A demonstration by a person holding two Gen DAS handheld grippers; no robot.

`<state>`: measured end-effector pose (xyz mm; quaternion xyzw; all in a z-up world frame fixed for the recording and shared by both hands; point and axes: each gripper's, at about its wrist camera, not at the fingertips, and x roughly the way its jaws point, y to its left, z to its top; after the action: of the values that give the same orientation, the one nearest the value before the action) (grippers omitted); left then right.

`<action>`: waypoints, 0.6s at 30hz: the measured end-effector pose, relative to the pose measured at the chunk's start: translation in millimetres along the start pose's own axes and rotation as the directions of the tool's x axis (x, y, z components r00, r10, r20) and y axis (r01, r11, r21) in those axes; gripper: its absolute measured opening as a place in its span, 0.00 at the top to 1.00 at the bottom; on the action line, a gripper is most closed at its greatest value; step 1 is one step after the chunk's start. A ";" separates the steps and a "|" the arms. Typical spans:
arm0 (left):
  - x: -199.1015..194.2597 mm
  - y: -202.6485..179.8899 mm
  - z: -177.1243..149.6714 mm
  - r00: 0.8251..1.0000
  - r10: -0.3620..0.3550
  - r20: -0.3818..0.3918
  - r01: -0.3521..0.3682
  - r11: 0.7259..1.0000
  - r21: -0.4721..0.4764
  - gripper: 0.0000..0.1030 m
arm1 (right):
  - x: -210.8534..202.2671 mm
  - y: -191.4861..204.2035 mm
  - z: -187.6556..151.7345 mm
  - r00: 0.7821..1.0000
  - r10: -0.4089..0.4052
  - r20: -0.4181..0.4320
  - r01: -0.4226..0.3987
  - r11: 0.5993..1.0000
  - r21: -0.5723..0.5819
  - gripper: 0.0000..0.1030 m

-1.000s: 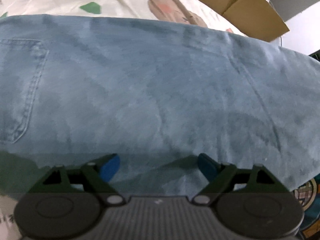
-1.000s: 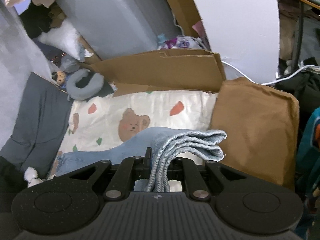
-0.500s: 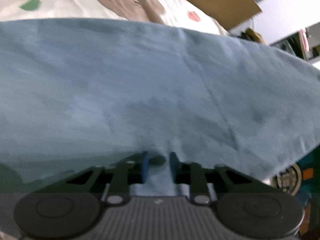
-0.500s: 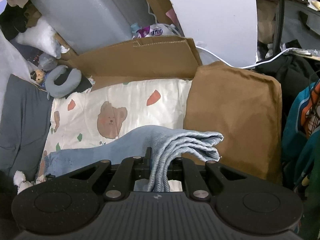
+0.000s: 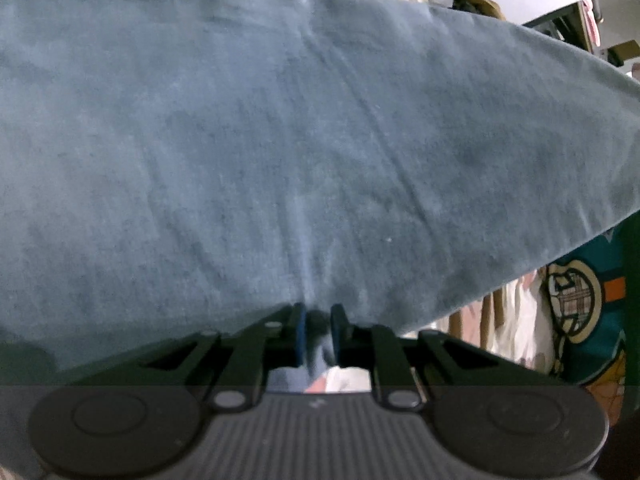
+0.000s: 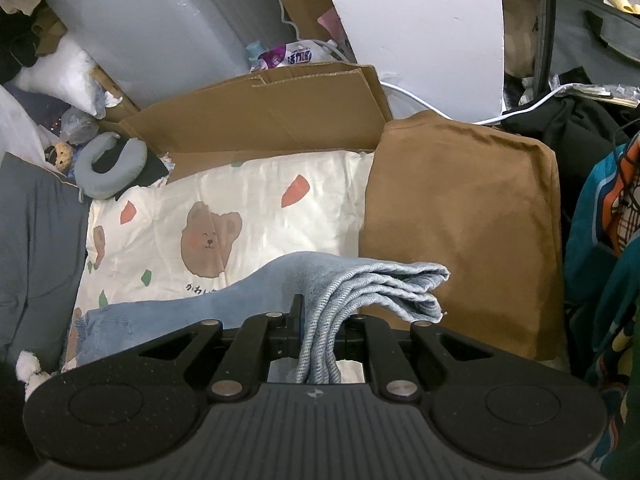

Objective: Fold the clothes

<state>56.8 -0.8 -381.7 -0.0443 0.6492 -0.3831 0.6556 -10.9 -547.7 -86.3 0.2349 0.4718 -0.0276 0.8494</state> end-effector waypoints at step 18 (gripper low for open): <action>-5.8 30.4 62.5 0.984 0.038 0.174 -0.030 0.998 -0.048 0.93 | -7.7 11.2 0.2 1.000 -0.005 0.017 0.005 1.000 -0.031 0.92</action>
<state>126.4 -3.7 -384.3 -0.0814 0.5984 -0.3516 0.7153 -12.1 -539.2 -75.8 0.2203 0.4653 -0.0243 0.8569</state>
